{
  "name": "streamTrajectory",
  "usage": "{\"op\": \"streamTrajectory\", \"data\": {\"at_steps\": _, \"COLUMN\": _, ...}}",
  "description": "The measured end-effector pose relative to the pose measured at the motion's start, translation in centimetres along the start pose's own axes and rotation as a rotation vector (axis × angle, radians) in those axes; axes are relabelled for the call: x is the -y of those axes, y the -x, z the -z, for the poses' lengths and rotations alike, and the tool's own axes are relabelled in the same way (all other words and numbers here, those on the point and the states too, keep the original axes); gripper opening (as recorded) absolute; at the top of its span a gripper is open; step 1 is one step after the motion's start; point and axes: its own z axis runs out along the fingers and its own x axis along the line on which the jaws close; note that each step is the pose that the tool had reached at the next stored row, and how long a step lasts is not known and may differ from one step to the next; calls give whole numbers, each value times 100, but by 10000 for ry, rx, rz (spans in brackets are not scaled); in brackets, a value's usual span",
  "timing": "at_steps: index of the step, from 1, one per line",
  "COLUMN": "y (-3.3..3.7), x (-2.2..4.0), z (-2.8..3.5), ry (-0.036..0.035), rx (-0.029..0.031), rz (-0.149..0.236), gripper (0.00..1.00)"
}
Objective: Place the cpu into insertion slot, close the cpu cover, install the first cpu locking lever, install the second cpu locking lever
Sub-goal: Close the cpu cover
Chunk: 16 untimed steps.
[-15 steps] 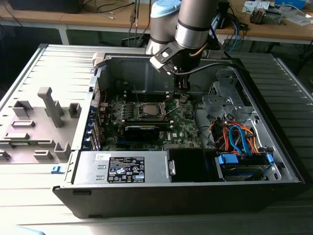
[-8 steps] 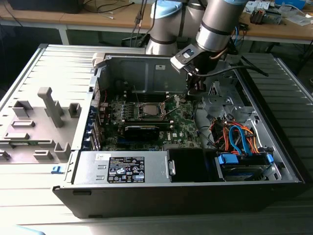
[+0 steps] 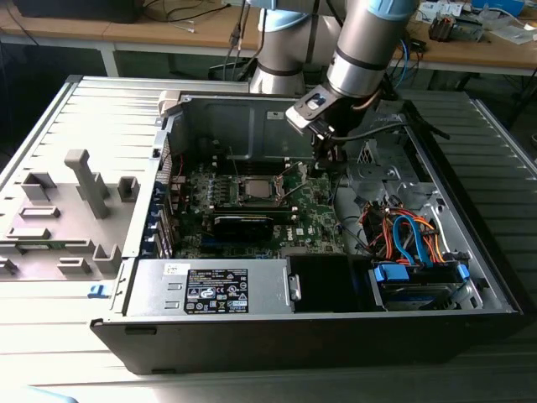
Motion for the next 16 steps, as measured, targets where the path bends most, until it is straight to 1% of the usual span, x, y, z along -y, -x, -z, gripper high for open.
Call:
{"op": "streamTrajectory", "data": {"at_steps": 2, "y": 0, "x": 66, "z": -9, "ry": 17, "rx": -4, "rz": 1, "gripper": 11}}
{"op": "streamTrajectory", "data": {"at_steps": 4, "y": -6, "x": 193, "z": -24, "ry": 49, "rx": -30, "rz": 5, "gripper": 11}}
{"op": "streamTrajectory", "data": {"at_steps": 5, "y": -9, "x": 232, "z": -29, "ry": 58, "rx": -43, "rz": 5, "gripper": 11}}
{"op": "streamTrajectory", "data": {"at_steps": 8, "y": -18, "x": 364, "z": -45, "ry": 80, "rx": -101, "rz": 13, "gripper": 11}}
{"op": "streamTrajectory", "data": {"at_steps": 9, "y": -22, "x": 428, "z": -54, "ry": 94, "rx": -128, "rz": 16, "gripper": 11}}
{"op": "streamTrajectory", "data": {"at_steps": 10, "y": -25, "x": 473, "z": -60, "ry": 102, "rx": -142, "rz": 17, "gripper": 11}}
{"op": "streamTrajectory", "data": {"at_steps": 11, "y": -29, "x": 531, "z": -69, "ry": 114, "rx": -160, "rz": 21, "gripper": 11}}
{"op": "streamTrajectory", "data": {"at_steps": 12, "y": -32, "x": 572, "z": -75, "ry": 120, "rx": -180, "rz": 21, "gripper": 11}}
{"op": "streamTrajectory", "data": {"at_steps": 13, "y": -38, "x": 641, "z": -90, "ry": 129, "rx": -224, "rz": 27, "gripper": 11}}
{"op": "streamTrajectory", "data": {"at_steps": 14, "y": -42, "x": 696, "z": -106, "ry": 133, "rx": -253, "rz": 34, "gripper": 11}}
{"op": "streamTrajectory", "data": {"at_steps": 16, "y": -46, "x": 759, "z": -142, "ry": 133, "rx": -273, "rz": 62, "gripper": 11}}
